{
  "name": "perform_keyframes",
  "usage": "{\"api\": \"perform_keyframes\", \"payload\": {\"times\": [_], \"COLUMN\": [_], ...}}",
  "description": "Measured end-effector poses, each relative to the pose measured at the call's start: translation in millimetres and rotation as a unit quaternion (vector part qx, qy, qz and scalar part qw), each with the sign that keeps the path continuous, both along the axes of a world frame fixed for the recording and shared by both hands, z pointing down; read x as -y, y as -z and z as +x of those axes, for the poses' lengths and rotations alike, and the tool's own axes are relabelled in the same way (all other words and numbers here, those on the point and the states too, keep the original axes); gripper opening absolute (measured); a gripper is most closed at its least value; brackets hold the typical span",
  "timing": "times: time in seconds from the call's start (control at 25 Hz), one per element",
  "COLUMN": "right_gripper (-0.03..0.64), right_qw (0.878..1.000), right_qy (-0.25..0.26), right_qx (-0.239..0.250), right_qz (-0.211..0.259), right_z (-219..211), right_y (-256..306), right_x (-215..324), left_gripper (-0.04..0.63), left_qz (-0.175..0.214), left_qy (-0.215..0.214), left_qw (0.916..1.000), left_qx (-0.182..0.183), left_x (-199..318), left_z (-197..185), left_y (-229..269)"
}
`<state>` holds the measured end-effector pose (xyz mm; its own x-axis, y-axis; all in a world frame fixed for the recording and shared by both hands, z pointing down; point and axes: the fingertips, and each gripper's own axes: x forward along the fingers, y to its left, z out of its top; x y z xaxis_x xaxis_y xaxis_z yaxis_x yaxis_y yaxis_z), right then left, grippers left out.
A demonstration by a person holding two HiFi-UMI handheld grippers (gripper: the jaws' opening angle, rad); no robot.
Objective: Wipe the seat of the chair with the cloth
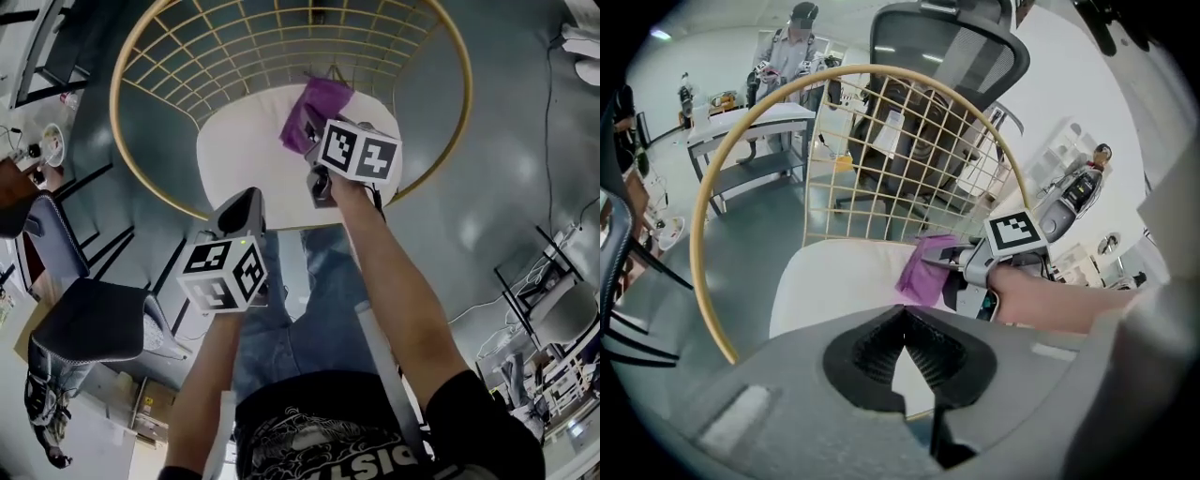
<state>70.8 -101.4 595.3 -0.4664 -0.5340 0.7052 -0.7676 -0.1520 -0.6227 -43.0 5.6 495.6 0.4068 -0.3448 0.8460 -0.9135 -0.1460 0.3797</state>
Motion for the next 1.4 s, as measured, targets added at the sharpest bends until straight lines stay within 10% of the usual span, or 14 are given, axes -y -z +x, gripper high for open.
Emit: {"api": "perform_keyframes", "payload": {"times": [0.76, 1.4], "right_gripper": [0.060, 0.060], "right_qw": [0.992, 0.988], "right_qy": [-0.097, 0.138], "right_qx": [-0.070, 0.058], "right_qz": [-0.042, 0.033], "right_z": [129.8, -96.3], "right_y": [3.6, 56.0], "right_x": [-56.2, -57.6], "left_gripper": [-0.006, -0.006], "left_qz": [0.001, 0.007], "left_qy": [-0.064, 0.007], "left_qw": [0.9980, 0.9997], "left_qx": [-0.003, 0.021], "left_x": [3.7, -10.2], "left_z": [46.6, -42.5], "left_y": [-9.4, -0.3]}}
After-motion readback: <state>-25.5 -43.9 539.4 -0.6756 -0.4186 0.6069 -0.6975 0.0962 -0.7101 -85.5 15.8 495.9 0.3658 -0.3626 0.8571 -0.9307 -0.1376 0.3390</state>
